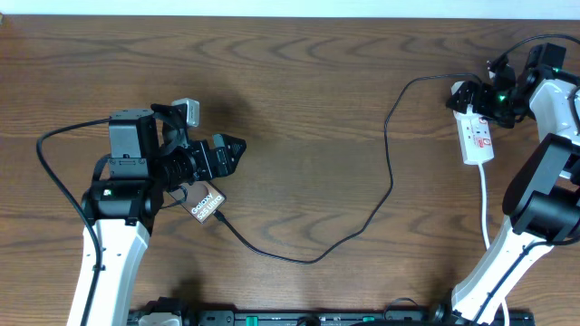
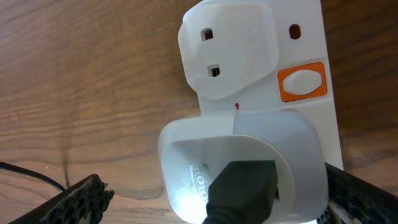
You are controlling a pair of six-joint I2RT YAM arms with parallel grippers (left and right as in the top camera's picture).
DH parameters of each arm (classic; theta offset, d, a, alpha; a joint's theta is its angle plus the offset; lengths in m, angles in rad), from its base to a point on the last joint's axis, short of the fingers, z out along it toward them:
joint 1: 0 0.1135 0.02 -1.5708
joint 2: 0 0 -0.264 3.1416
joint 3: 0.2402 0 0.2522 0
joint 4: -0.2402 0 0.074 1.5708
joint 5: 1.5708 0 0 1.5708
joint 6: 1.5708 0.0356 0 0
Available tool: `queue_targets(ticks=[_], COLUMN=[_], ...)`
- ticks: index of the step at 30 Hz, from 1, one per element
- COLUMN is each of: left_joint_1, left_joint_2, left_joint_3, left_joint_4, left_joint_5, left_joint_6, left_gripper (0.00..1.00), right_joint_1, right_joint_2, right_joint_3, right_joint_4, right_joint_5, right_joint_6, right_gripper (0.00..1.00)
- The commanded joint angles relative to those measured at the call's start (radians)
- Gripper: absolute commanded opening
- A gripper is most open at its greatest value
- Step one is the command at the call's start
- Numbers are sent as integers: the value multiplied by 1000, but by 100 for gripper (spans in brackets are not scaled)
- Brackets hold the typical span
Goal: Plug charger to phone and switch on socket
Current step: 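Press the orange switch beside the charger with the right gripper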
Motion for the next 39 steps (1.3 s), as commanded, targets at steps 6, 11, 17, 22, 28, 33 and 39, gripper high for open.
queue_targets(ticks=[6, 11, 17, 22, 28, 33, 39], left_joint_1=[-2, -2, -2, -2, -2, -2, -2], left_joint_2=[1, 1, 1, 1, 1, 1, 1], left_joint_3=[8, 8, 8, 8, 8, 8, 8], left_joint_4=[-3, -3, -2, -3, -3, -6, -7], left_joint_5=[-12, -12, -13, -42, -42, -42, -42], left_joint_6=[16, 16, 17, 16, 16, 16, 16], left_gripper=[94, 94, 94, 94, 94, 94, 94], right_joint_1=[58, 48, 11, -20, -30, -30, -29], right_joint_2=[50, 45, 2, -34, -50, -50, -50], right_joint_3=[-62, -52, -29, -15, 0, 8, 8], right_joint_4=[-35, -37, -44, -44, -45, -48, -41], right_joint_5=[-239, -148, -120, -116, -98, -90, -34], right_joint_6=[39, 64, 65, 64, 64, 64, 64], right_gripper=[99, 99, 99, 99, 99, 99, 99])
